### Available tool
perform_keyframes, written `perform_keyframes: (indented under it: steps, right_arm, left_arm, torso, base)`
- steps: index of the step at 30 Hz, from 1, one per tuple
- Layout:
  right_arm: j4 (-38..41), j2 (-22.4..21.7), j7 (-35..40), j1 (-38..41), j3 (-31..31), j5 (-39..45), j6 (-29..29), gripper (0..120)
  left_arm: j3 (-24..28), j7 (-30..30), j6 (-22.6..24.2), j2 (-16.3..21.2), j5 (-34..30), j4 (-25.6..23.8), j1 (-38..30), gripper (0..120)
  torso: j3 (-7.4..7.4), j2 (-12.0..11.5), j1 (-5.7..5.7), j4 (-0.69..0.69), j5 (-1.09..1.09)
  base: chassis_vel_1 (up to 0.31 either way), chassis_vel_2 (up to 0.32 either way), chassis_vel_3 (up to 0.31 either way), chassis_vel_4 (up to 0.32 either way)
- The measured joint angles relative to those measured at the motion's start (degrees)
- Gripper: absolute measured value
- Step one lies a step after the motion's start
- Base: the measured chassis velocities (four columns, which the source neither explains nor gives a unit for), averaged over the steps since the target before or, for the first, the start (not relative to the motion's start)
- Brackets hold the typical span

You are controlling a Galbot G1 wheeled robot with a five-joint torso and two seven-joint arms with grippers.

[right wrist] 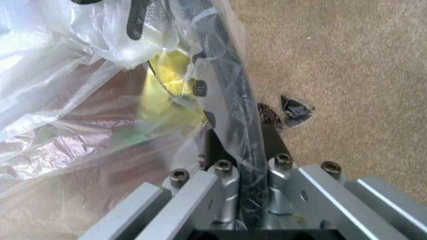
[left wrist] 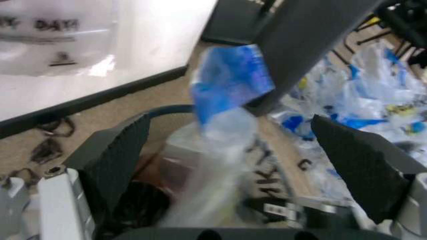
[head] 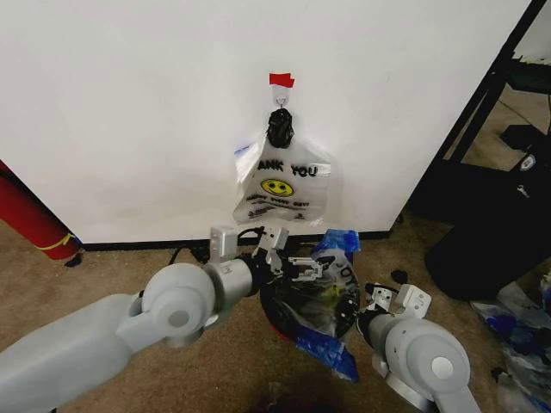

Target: Pick up the garbage bag from the wall and place it over the trash bin.

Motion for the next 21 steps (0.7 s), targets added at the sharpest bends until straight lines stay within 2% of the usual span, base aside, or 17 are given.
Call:
perform_keyframes:
  steps: [8, 12, 15, 18, 21]
  right_arm:
    - [-0.5, 0.3, 0.0, 0.7, -0.3, -0.1, -0.3, 0]
    - [-1.0, 0.2, 0.0, 1.3, -0.5, -0.1, -0.3, 0]
    - [-1.2, 0.4, 0.0, 1.6, -0.7, -0.2, 0.2, 0]
    - [-1.3, 0.6, 0.0, 1.8, -0.7, -0.3, 0.4, 0]
    - [-1.4, 0.8, 0.0, 1.7, -0.7, -0.3, 0.5, 0]
  left_arm:
    - [0.2, 0.4, -1.4, -1.4, 0.7, 3.3, 0.8, 87]
    - [1.1, 1.2, -2.0, -1.8, 0.8, 3.8, 0.5, 68]
    - [1.8, 1.2, -2.1, -2.1, 0.7, 4.4, -0.1, 56]
    - [2.1, 1.2, -2.1, -2.2, 0.8, 4.8, -0.4, 50]
    - [2.4, 1.2, -2.3, -2.4, 0.8, 5.4, -0.6, 36]
  torso:
    - [0.00, 0.0, 0.00, 0.00, -0.01]
    - [0.00, 0.0, 0.00, 0.00, -0.01]
    - [0.00, 0.0, 0.00, -0.01, -0.01]
    - [0.00, 0.0, 0.00, -0.01, -0.01]
    - [0.00, 0.0, 0.00, 0.00, -0.01]
  base:
    - [0.000, 0.000, 0.000, 0.000]
    - [0.000, 0.000, 0.000, 0.000]
    - [0.000, 0.000, 0.000, 0.000]
    - [0.000, 0.000, 0.000, 0.000]
    - [0.000, 0.000, 0.000, 0.000]
